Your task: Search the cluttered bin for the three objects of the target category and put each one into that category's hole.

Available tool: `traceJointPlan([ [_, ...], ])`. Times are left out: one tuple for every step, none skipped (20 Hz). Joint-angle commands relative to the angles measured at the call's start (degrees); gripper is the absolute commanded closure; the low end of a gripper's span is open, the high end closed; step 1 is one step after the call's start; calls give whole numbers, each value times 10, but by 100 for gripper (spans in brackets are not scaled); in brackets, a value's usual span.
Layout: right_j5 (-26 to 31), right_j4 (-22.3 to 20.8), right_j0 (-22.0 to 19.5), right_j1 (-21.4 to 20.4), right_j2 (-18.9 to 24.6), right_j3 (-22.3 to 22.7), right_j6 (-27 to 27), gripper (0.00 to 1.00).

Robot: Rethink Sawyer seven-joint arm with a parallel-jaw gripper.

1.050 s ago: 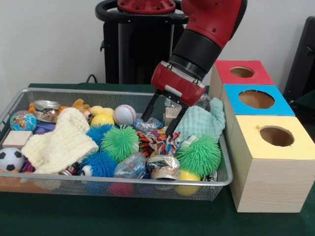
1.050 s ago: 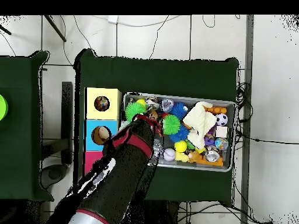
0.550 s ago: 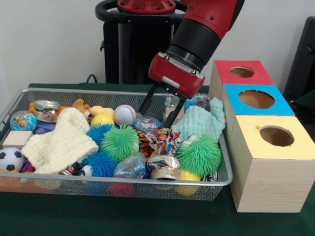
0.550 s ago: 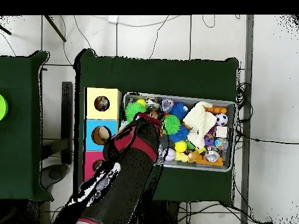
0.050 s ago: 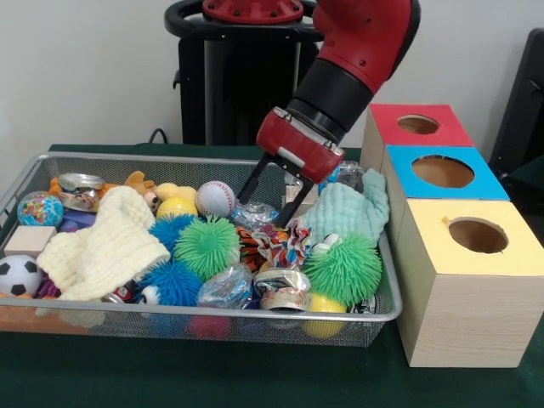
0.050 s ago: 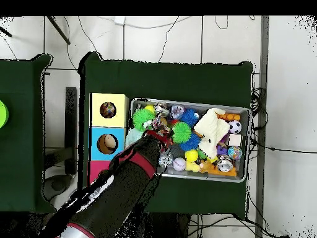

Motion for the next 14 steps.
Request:
traceJointPlan([
  [-19,90,40,91,-14,24,167,0],
  [-22,99,43,96,-18,25,165,0],
  [-25,107,45,99,-21,26,161,0],
  [-27,115,48,101,-23,27,158,0],
  [-28,122,48,99,-23,30,153,0],
  [-28,128,48,96,-23,33,149,0],
  [-28,134,48,92,-22,35,145,0],
  [-28,138,49,90,-22,36,142,0],
  [-30,143,49,88,-22,38,138,0],
  [-34,146,48,86,-21,39,135,0],
  [-39,149,48,85,-20,41,132,0],
  [-48,152,47,86,-21,43,130,0],
  [-58,155,45,88,-22,44,128,0],
  [-70,157,43,91,-22,45,126,0],
])
